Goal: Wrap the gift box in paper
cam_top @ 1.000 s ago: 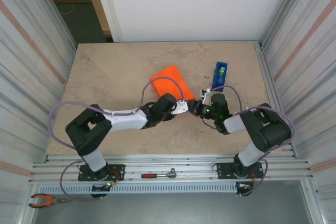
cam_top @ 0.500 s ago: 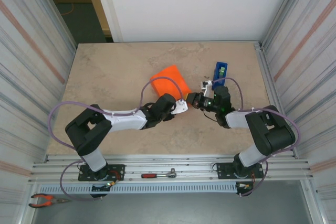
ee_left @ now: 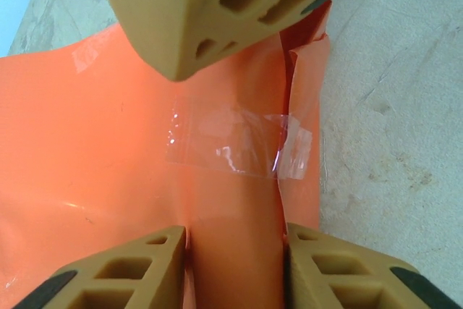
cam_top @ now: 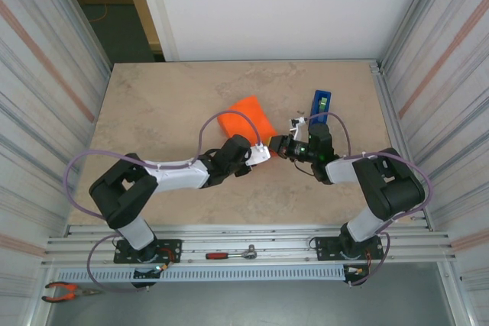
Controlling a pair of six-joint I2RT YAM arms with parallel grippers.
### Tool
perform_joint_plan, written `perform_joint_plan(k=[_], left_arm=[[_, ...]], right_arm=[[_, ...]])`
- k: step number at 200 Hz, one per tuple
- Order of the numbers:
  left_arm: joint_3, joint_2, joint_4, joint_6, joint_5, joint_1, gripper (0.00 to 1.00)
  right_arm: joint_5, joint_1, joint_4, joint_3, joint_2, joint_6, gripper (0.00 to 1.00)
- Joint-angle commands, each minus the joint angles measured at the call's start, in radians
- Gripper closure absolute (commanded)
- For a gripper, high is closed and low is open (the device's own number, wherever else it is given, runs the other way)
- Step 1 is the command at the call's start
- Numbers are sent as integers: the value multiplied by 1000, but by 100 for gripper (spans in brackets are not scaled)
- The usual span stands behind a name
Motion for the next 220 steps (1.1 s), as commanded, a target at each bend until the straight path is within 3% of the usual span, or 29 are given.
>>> perform_joint_plan(k=[1, 38, 125, 220], left_arm=[[-31, -28, -63, -31, 39, 3, 62], [-36, -61, -49, -36, 41, 7, 57], [-33, -58, -54, -36, 42, 15, 59], [-33, -58, -55, -35, 41, 15, 60]], right_arm=[[-19, 14, -6, 35, 12, -1, 100], [-14, 32, -39, 45, 7, -17, 100], [-14, 70, -194, 105, 8, -93, 100], [-2, 66, -658, 293, 85, -215, 100]])
